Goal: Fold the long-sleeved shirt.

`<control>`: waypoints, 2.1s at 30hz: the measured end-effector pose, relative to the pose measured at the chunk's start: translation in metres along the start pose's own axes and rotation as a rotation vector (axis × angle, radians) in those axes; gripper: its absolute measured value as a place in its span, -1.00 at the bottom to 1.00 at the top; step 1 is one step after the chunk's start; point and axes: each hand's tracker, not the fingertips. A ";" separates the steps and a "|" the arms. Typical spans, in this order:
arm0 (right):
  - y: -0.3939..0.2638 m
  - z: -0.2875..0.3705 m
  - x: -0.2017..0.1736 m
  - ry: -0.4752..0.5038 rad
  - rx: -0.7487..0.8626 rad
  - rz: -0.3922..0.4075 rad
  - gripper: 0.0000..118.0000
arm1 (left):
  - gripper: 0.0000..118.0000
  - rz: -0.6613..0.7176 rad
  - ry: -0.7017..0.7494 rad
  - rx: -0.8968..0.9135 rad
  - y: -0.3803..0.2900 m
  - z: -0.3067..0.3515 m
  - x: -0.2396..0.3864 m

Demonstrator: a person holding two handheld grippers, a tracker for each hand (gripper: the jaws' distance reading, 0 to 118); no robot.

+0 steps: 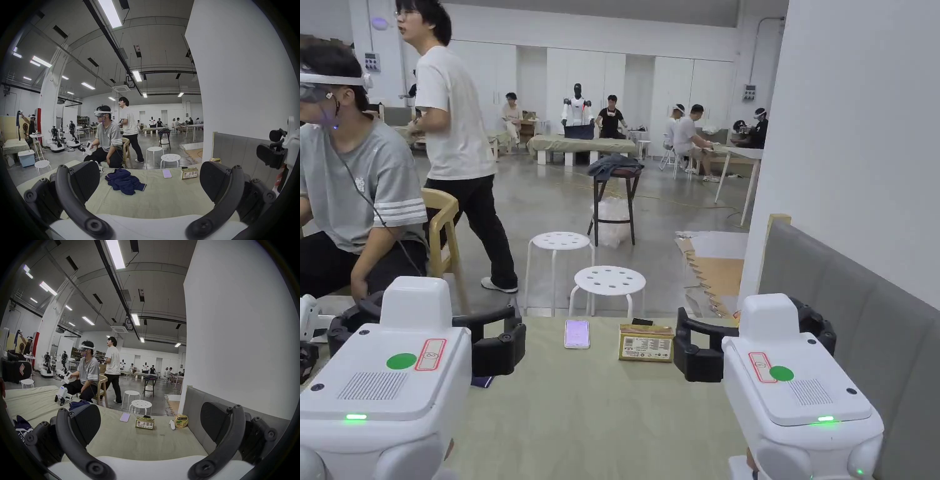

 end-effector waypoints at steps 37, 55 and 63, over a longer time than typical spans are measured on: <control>-0.002 0.004 -0.003 -0.005 0.014 -0.009 1.00 | 0.88 -0.003 0.010 0.023 -0.005 0.008 -0.007; -0.002 0.006 -0.001 -0.006 0.008 -0.008 1.00 | 0.88 0.008 0.016 0.048 -0.002 0.012 0.000; -0.002 0.008 0.000 -0.016 0.012 -0.010 1.00 | 0.88 0.000 -0.002 0.053 0.000 0.014 0.001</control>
